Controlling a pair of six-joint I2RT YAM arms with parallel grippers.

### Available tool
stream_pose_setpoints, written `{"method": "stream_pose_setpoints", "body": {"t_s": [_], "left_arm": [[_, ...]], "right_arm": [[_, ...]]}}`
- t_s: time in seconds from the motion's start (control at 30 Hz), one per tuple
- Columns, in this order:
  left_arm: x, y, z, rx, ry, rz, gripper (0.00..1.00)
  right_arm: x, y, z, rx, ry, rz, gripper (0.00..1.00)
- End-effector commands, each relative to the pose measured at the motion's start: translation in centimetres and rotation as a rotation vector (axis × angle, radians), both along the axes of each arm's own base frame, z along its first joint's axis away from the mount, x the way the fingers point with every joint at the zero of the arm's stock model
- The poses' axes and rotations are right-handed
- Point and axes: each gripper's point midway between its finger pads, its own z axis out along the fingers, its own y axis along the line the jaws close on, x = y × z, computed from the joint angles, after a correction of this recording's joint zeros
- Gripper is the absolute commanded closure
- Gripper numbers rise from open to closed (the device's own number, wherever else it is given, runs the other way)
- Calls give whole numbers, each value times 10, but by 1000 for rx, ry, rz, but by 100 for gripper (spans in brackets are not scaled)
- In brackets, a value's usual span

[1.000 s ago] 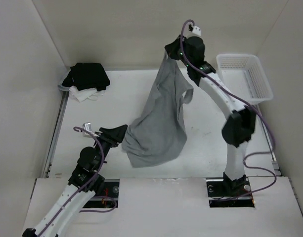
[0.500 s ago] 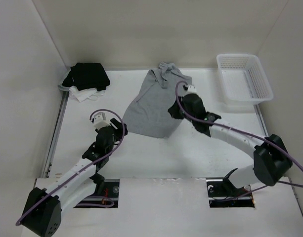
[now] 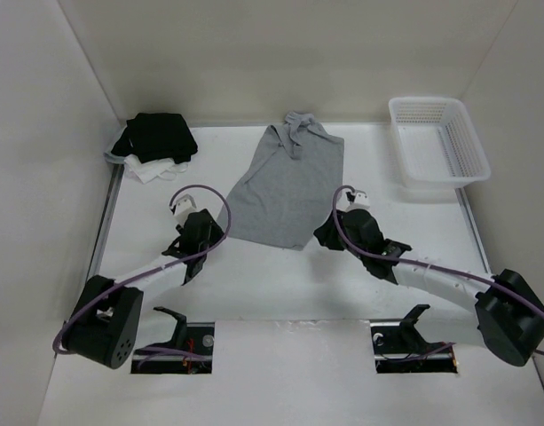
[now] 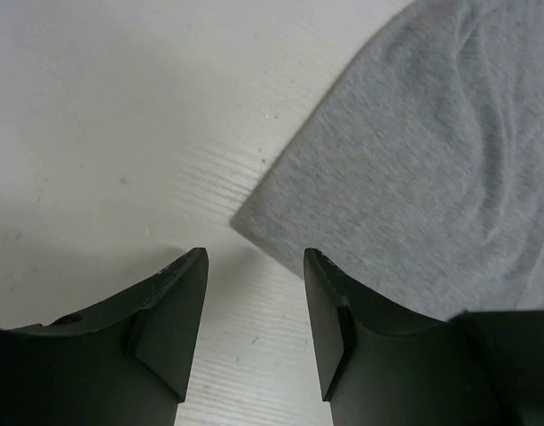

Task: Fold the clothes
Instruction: Flatten the tank top out

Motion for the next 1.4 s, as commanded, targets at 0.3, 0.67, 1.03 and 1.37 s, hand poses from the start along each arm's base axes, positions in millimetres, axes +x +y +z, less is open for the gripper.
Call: {"method": "stream_pose_setpoints", "body": {"t_s": [0.3, 0.67, 1.03, 1.37], "left_arm": [[37, -12, 7, -58, 3, -5, 69], [31, 9, -2, 18, 37, 68, 62], [44, -22, 49, -96, -117, -30, 97], [37, -17, 102, -126, -247, -9, 97]], "right_arm": [[10, -3, 13, 83, -66, -39, 62], [23, 1, 11, 91, -70, -42, 60], [63, -41, -22, 24, 16, -230, 46], [134, -62, -40, -27, 44, -353, 46]]}}
